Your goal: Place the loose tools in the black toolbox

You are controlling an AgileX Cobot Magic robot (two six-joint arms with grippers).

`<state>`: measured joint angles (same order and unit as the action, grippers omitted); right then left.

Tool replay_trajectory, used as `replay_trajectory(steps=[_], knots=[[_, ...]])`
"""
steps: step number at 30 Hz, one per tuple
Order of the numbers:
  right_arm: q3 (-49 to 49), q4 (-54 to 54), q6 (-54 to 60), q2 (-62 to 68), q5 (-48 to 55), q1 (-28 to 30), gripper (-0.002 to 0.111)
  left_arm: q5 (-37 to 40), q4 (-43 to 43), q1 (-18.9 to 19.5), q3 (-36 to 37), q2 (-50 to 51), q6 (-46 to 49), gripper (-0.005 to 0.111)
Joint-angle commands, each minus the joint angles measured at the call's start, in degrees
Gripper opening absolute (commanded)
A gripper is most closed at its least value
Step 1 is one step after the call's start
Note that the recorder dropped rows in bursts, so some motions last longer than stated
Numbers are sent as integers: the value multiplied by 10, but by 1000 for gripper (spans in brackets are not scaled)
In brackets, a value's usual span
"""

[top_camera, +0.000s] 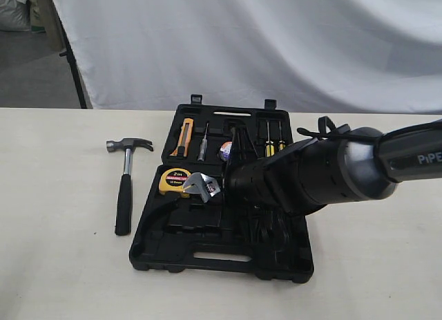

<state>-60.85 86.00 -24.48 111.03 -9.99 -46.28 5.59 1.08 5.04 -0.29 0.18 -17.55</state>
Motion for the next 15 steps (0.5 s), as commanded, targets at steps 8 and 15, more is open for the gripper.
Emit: replay_trajectory(steps=[8,15], knots=[[0,-17,29,-6,-48,-1,0,-5,2,-2,-2,-2,-3,1],[0,-28,36,-6,-57,-1,0,-5,2,-2,-2,-2,-3,1]])
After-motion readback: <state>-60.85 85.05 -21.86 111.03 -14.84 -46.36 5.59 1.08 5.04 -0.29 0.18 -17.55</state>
